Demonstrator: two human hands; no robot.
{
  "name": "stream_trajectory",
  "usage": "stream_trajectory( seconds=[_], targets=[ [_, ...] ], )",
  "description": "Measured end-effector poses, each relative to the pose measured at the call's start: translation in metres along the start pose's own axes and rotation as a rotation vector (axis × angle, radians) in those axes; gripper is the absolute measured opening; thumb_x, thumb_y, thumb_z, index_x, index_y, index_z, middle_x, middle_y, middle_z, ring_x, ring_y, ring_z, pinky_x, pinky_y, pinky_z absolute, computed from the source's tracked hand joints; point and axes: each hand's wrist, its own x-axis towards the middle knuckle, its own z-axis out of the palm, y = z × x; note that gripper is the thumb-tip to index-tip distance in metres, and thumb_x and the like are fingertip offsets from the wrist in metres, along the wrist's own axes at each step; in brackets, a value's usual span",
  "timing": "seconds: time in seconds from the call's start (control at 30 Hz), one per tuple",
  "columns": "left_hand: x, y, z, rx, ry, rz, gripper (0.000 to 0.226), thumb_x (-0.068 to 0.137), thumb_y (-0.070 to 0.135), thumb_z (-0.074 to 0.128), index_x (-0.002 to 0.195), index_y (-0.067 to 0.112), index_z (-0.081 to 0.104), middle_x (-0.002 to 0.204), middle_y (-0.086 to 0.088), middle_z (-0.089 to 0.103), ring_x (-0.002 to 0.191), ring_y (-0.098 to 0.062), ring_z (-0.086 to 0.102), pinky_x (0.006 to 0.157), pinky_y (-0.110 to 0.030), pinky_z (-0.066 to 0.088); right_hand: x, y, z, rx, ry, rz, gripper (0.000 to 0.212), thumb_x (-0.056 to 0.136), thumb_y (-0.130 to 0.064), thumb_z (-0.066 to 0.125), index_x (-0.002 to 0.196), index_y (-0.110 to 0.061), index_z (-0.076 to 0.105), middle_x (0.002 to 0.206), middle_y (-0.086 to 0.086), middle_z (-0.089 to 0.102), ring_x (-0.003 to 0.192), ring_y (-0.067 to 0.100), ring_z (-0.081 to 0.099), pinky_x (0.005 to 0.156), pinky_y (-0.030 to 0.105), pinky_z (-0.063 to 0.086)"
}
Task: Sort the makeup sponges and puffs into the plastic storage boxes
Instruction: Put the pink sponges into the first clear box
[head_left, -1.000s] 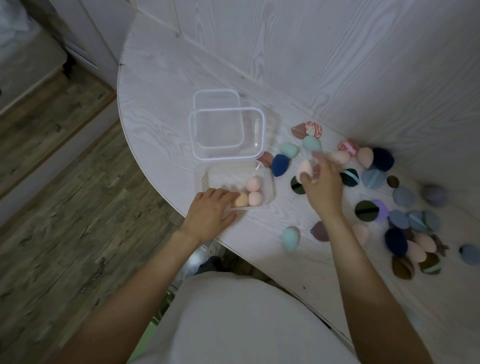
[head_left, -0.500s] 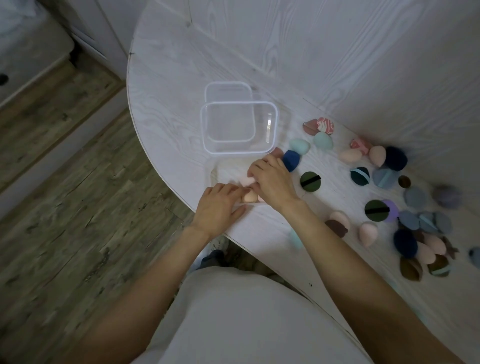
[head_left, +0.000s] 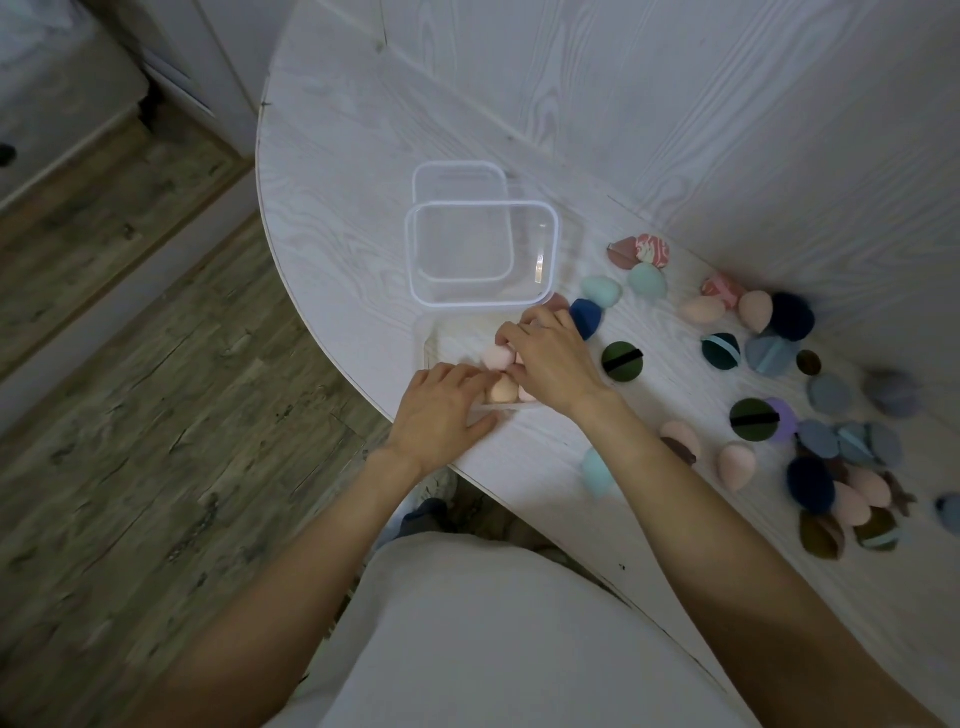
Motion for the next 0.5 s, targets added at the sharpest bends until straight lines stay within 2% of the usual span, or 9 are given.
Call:
stream_trajectory(
  seconds=[0.1, 0.33, 0.5],
  targets=[
    [-0.0004, 0.0006, -0.0021, -0.065, 0.042, -0.010, 0.057, 0.081, 0.055, 0.036, 0.128, 0.029, 0.052, 0.121, 0.005, 0.059, 0.108, -0.020, 0.051, 0.088, -0.032, 0.036, 0.0005, -0.0001, 0.0002, 0.027, -0.008, -0.002, 0.030, 0.086, -0.013, 0.056, 0.117, -0.013, 0.056, 0.104, 0.008, 0.062, 0.111, 0.023, 0.042, 0.090, 0.033, 0.028],
    [0.0019, -0.0042, -0.0022, -0.091, 0.102, -0.040, 0.052, 0.086, 0.054, 0.035, 0.124, 0.026, 0.056, 0.112, 0.005, 0.063, 0.103, -0.019, 0.053, 0.086, -0.031, 0.041, 0.0016, -0.0017, -0.0046, 0.030, -0.047, -0.028, 0.036, 0.089, -0.016, 0.053, 0.126, -0.013, 0.054, 0.118, 0.005, 0.062, 0.120, 0.025, 0.038, 0.098, 0.037, 0.027],
    [0.0022, -0.0043, -0.0055, -0.085, 0.106, -0.048, 0.055, 0.087, 0.051, 0.034, 0.125, 0.018, 0.056, 0.112, -0.002, 0.064, 0.103, -0.023, 0.055, 0.088, -0.034, 0.043, 0.0043, 0.0005, -0.0001, 0.019, -0.039, -0.029, 0.033, 0.089, -0.015, 0.054, 0.122, -0.014, 0.057, 0.116, 0.003, 0.064, 0.118, 0.024, 0.039, 0.098, 0.034, 0.026]
  ],
)
